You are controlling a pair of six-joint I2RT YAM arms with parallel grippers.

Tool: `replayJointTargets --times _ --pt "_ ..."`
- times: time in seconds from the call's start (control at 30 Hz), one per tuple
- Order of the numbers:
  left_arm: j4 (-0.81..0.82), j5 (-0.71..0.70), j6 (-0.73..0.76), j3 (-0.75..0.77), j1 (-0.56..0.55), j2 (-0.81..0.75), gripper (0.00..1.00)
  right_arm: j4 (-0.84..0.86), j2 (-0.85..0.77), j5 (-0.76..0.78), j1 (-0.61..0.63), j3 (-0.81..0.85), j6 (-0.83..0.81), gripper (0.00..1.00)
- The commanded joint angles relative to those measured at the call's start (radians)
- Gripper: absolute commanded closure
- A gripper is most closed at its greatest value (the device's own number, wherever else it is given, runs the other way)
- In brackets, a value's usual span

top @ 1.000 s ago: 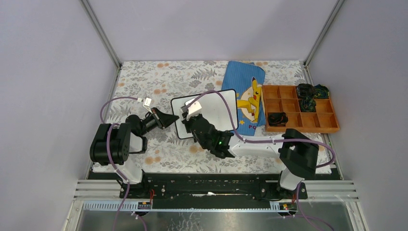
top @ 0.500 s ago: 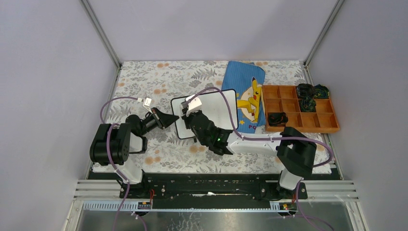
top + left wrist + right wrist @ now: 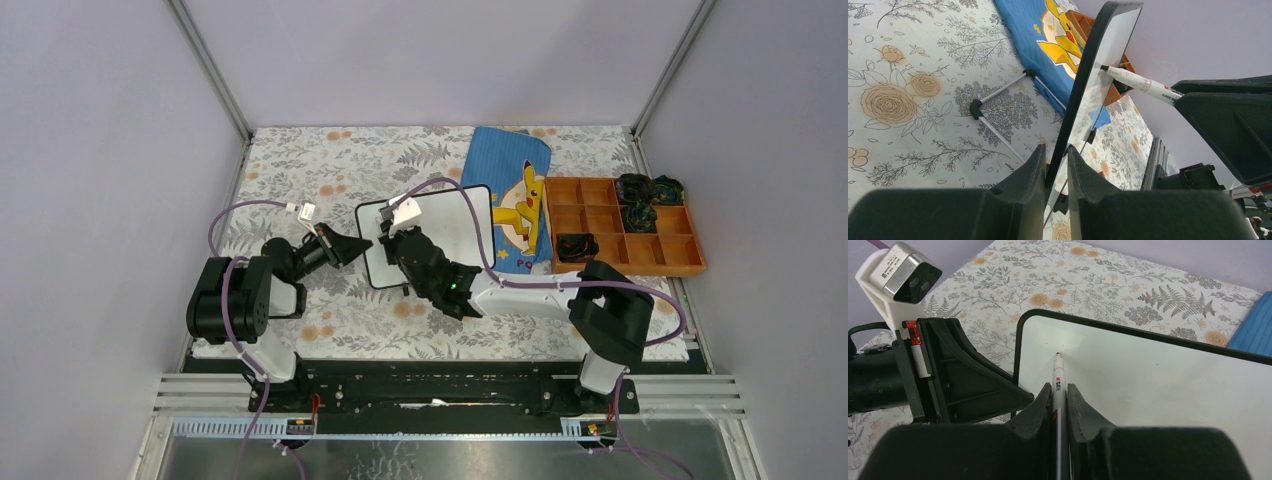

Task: Write a sentence on the whiteboard

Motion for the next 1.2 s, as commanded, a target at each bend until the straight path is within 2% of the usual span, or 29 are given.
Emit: replayJointTargets --times 0.0,0.77,1.17 --pt "-0.030 -0.013 0.023 0.008 -0.007 -0.005 1.00 0.017 0.002 -0.004 -0.010 0.041 0.028 1.00" --pt "-0.044 -0.015 0.030 0.010 -0.008 -0.004 1.00 -0.018 -0.054 -0.010 0.007 -0.099 0.104 1.00" --pt "-0.049 -0.016 0.031 0.011 -0.009 -0.006 1.00 -0.021 -0.090 -0.022 0.017 -0.088 0.101 1.00"
